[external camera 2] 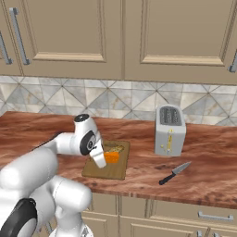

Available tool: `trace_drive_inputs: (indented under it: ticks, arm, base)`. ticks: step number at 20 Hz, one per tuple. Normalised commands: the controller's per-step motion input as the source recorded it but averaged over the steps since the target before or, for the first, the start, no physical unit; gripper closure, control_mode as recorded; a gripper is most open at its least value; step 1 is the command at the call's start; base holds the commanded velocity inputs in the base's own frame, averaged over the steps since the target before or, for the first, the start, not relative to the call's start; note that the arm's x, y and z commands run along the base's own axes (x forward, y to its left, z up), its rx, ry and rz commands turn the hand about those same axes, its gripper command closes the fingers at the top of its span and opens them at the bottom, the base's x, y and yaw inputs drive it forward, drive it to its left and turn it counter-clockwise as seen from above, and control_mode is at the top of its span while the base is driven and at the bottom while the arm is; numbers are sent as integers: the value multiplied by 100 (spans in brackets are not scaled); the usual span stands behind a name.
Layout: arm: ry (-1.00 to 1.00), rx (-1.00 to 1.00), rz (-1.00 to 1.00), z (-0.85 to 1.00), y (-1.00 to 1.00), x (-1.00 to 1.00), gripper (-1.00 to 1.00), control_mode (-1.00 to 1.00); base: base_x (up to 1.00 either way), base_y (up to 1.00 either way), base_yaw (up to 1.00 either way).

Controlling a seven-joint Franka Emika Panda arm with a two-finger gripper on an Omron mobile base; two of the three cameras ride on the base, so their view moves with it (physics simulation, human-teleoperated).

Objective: Retrieve the sausage and cheese from the fridge and place them on the cutting board on the counter.

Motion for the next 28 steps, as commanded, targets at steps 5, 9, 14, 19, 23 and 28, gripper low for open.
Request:
trace_drive_inputs:
  ticks: [5, 9, 14, 19, 23, 28]
  arm:
    - [0, 0, 0, -13, 0, 7, 100, -100]
    - [0, 0, 0, -23, 0, -5, -100, -100]
    - [0, 0, 0, -4, 0, -6, -100, -100]
    - [0, 0, 0, 0, 0, 0, -100, -100]
    - [0, 0, 0, 32, 0, -6, -100, -100]
    - [0, 0, 1, 98, 0, -83, -100, -100]
  base:
    - [0, 0, 0]
    - [0, 0, 0]
    - [0, 0, 0]
    - [0, 0, 0]
    - [0, 0, 0]
    - [0, 0, 0]
